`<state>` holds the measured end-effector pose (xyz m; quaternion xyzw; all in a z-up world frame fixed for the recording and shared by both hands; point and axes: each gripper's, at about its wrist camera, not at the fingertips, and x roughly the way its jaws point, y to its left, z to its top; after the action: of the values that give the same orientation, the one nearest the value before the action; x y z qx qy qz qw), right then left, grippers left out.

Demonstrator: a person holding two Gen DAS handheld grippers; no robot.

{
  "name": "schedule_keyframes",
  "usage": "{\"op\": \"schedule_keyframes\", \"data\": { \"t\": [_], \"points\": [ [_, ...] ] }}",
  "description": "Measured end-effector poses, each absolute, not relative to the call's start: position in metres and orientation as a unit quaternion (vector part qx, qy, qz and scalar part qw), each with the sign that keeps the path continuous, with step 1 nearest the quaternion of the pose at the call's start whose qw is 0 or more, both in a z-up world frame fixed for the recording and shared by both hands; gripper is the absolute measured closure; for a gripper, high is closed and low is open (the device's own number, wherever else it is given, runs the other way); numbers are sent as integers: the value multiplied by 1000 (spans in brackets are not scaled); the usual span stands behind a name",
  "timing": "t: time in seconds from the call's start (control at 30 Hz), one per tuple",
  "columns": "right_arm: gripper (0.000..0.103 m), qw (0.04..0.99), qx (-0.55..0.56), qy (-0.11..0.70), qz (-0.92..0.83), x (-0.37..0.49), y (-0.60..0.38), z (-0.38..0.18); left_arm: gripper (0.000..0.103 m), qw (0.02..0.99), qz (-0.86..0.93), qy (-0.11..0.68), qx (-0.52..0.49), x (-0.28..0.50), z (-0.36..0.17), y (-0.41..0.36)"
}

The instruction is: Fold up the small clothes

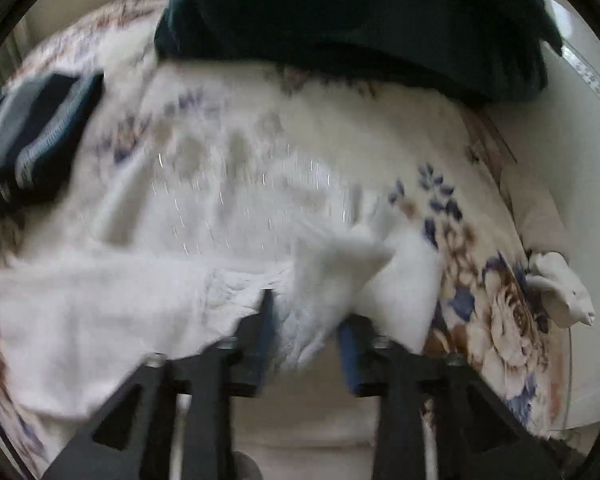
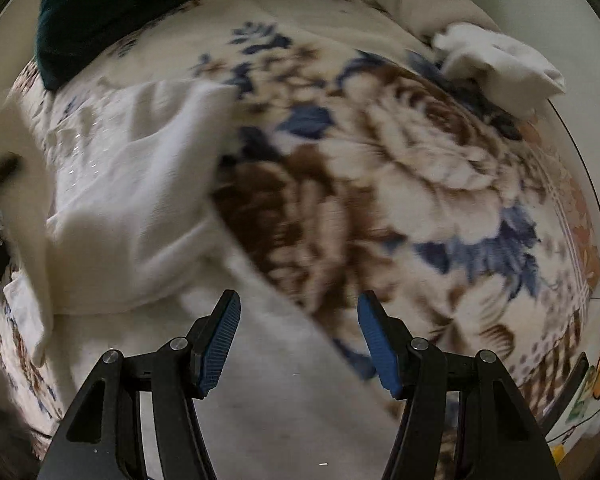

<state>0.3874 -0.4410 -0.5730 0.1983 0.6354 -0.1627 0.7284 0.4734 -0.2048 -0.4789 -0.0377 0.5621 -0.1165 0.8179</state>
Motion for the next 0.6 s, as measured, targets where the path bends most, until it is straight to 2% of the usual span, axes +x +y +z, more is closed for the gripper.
{"op": "schedule_keyframes", "data": {
  "t": [0.07,0.13,0.3,0.4,0.5,0.6],
  "points": [
    [39,726,210,637,-155,385,-459,-574,25,815,-111,565,-62,463,-474,-195],
    [39,725,223,636,-139,388,-473,-571,12,828,-88,549,-72,452,-455,-164],
    [39,741,255,618,-64,425,-469,-551,12,856,39,513,-60,434,-430,-64],
    [39,747,259,611,-20,464,-447,-551,12,844,124,519,-53,424,-439,-8],
    [39,752,237,615,18,504,-413,-567,12,819,180,542,-58,408,-457,36],
    [40,725,217,653,27,538,-382,-604,12,803,203,556,-68,386,-473,57]
  ]
}}
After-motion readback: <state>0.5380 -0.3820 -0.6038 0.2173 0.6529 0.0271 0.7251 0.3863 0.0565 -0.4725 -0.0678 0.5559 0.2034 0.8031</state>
